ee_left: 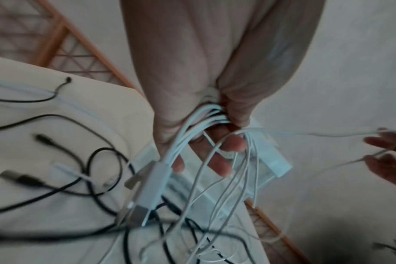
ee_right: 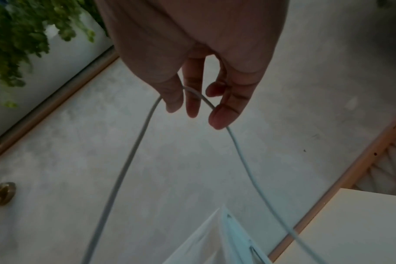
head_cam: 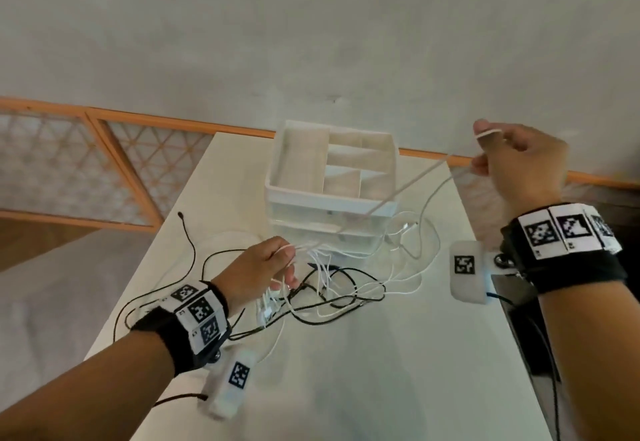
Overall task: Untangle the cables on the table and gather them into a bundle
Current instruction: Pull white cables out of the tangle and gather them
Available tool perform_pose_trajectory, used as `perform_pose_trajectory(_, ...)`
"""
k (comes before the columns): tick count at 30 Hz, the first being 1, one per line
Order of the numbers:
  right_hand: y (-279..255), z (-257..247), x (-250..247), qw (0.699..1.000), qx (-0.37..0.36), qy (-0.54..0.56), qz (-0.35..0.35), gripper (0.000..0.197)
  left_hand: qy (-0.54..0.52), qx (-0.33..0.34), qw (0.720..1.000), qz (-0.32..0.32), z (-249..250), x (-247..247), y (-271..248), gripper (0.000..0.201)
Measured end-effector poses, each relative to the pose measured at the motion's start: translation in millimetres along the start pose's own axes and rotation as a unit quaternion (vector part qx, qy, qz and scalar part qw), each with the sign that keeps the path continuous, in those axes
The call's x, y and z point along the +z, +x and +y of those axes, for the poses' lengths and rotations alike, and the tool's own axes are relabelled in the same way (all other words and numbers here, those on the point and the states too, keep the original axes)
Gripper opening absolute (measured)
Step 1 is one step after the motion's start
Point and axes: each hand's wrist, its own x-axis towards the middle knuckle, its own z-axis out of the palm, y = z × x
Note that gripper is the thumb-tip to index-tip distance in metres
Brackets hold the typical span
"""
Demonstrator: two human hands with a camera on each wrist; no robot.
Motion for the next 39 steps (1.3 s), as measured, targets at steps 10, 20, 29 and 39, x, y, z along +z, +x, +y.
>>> perform_pose_trajectory(10,-4,37,33,0.997,-0.002,-0.023,-0.074,0.026,-0.226,0.053,0.972,0.034,44,11,-10,0.021)
perform_pose_trajectory(20,-36,86,26,0.951,0.009,-0.226,-0.210,0.055,-0.244,0.103,0.963,0.046,85,-17,-8,0.023)
perform_pose_trajectory(29,-124,-2,56,0.921,-0.096,-0.014,-0.376,0.023,-0.201,0.064,0.977,0.005,78,8,-1,0.021)
perform_pose_trajectory(39,-103,-4,60,0.954,-0.089,-0.002,-0.285,0.013,-0.202,0.036,0.979,-0.018,56,0,-10,0.026)
